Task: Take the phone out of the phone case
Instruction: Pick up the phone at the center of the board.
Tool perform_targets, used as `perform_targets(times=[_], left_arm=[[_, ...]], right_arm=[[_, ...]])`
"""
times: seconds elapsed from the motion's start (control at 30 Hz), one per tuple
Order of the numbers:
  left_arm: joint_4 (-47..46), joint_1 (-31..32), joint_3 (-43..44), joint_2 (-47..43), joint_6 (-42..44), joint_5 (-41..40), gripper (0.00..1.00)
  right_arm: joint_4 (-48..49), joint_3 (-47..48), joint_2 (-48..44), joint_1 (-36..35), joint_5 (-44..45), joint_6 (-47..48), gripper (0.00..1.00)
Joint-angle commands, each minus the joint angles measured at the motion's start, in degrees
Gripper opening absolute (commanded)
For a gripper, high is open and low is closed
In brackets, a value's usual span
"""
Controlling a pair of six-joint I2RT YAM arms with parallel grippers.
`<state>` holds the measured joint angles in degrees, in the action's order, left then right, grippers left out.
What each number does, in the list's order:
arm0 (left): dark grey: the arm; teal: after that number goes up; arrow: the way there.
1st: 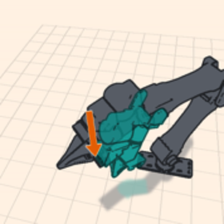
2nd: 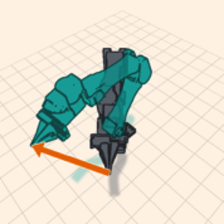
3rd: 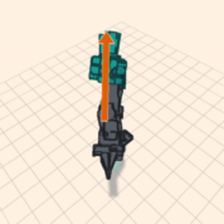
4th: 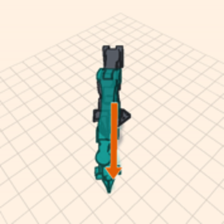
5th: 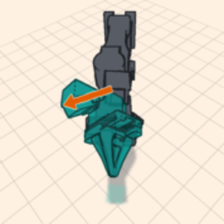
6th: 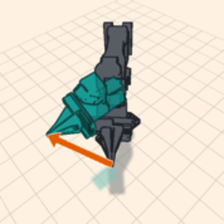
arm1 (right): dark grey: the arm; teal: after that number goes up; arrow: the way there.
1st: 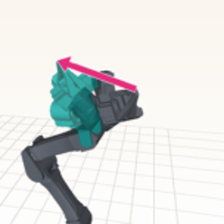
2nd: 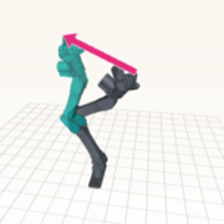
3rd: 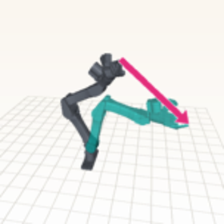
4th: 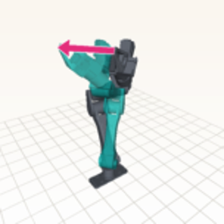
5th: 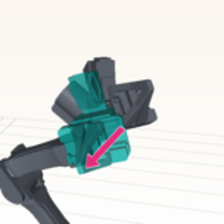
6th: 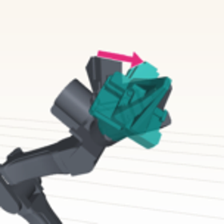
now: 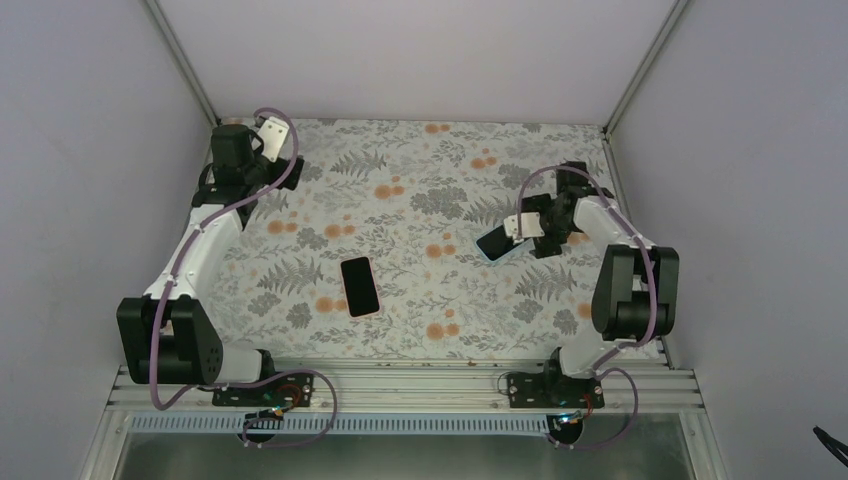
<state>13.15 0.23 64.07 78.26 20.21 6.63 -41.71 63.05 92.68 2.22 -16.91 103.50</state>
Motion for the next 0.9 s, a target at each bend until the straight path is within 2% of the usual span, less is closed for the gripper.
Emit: perform_targets(times=[0.0,0.23,0.4,0.6,0.73,0.87], left_arm=[[-2.45,-0.36,-1.71,-2.08,1.01,-2.1,1.0],[-3.23,-0.41,-4.37,-3.03,2.45,-1.82,1.0],[-3.11,-0.57,-5.23,-3.11,3.27,-1.24,1.0],[-2.21,-0.93,-6.56,-3.71,4.84,2.86,1.0],[-1.41,-1.06,-6.77,-3.42,6.06,4.53,1.0],[0.22,-1.24,-6.77,-2.61,7.47,8.17,1.0]], right_arm=[[3.61,-0.05,2.15,-2.26,6.67,9.15,1.0],[3.87,3.05,9.7,-6.13,12.9,10.71,1.0],[1.05,8.6,14.79,-8.51,13.41,10.22,1.0],[-5.59,17.18,22.02,-10.41,17.23,9.65,1.0],[-13.48,23.76,26.93,-11.39,20.14,8.0,1.0],[-16.6,25.2,28.88,-11.73,21.85,8.3,1.0]])
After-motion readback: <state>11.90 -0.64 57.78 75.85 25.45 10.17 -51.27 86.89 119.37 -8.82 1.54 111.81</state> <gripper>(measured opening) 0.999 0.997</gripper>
